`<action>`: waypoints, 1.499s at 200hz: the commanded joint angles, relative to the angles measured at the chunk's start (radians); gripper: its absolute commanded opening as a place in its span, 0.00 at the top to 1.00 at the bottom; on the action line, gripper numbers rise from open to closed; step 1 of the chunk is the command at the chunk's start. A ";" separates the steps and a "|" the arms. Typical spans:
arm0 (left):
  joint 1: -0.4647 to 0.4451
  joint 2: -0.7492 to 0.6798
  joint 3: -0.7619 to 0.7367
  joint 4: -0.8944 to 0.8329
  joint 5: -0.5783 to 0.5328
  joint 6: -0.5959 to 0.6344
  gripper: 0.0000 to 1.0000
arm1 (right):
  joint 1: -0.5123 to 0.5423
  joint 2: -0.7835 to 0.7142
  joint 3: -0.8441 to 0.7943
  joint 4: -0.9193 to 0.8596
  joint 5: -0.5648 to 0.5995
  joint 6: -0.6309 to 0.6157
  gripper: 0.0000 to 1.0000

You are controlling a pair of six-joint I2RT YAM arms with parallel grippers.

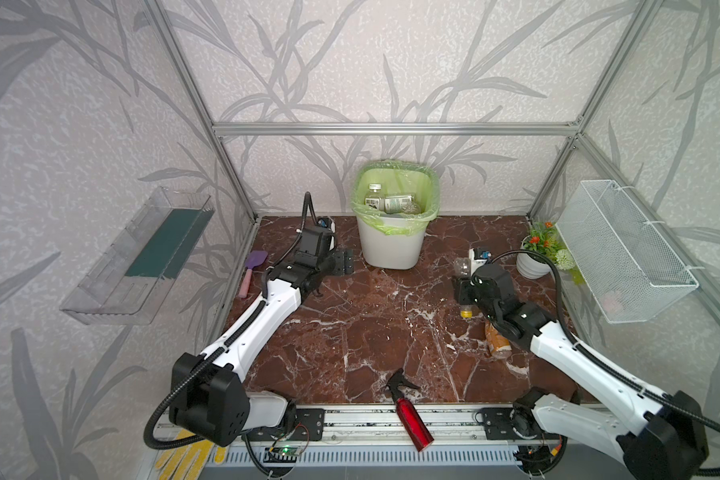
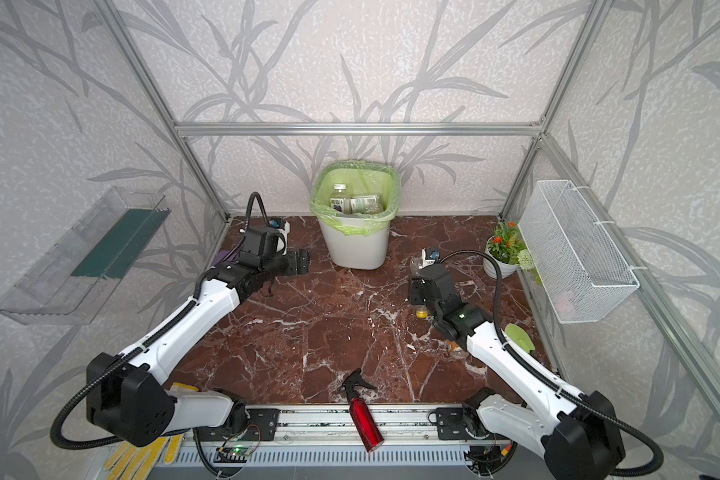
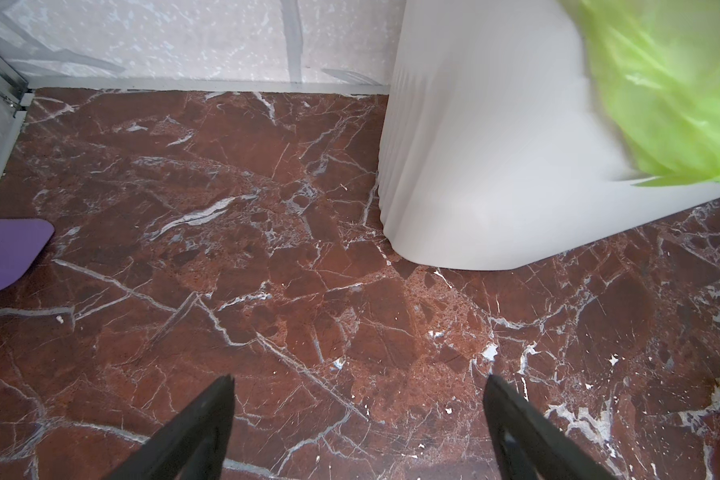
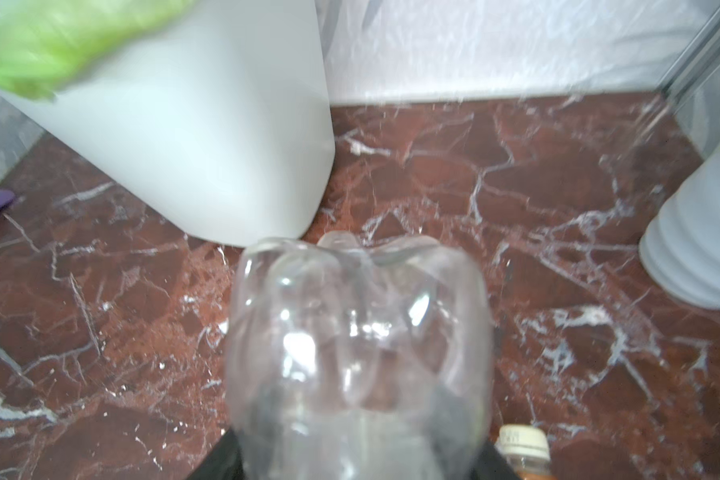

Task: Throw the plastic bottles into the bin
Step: 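Lift the crushed bottle with the right gripper over the bin and release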

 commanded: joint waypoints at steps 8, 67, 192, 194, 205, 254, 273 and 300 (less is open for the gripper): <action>0.005 -0.022 -0.028 0.023 -0.016 0.011 0.08 | -0.001 -0.085 0.002 0.188 0.061 -0.129 0.53; 0.006 -0.030 -0.047 0.048 -0.030 0.020 0.08 | -0.001 -0.175 0.024 0.439 0.082 -0.284 0.53; 0.004 -0.131 -0.073 0.075 -0.046 0.018 0.09 | -0.189 0.764 1.452 -0.289 -0.584 -0.258 0.06; 0.004 -0.133 -0.074 0.076 -0.050 0.020 0.08 | -0.193 0.748 1.435 -0.266 -0.578 -0.252 0.03; 0.004 -0.139 -0.078 0.077 -0.061 0.023 0.08 | -0.218 0.622 1.212 -0.046 -0.552 -0.224 0.01; 0.005 -0.103 -0.057 0.070 -0.029 0.013 0.08 | -0.277 0.335 0.896 0.040 -0.496 -0.244 0.01; 0.005 -0.097 -0.054 0.065 -0.031 0.012 0.08 | -0.290 0.270 0.818 0.001 -0.468 -0.263 0.01; 0.005 -0.105 -0.055 0.056 -0.045 0.014 0.08 | -0.332 0.187 0.682 -0.055 -0.445 -0.236 0.01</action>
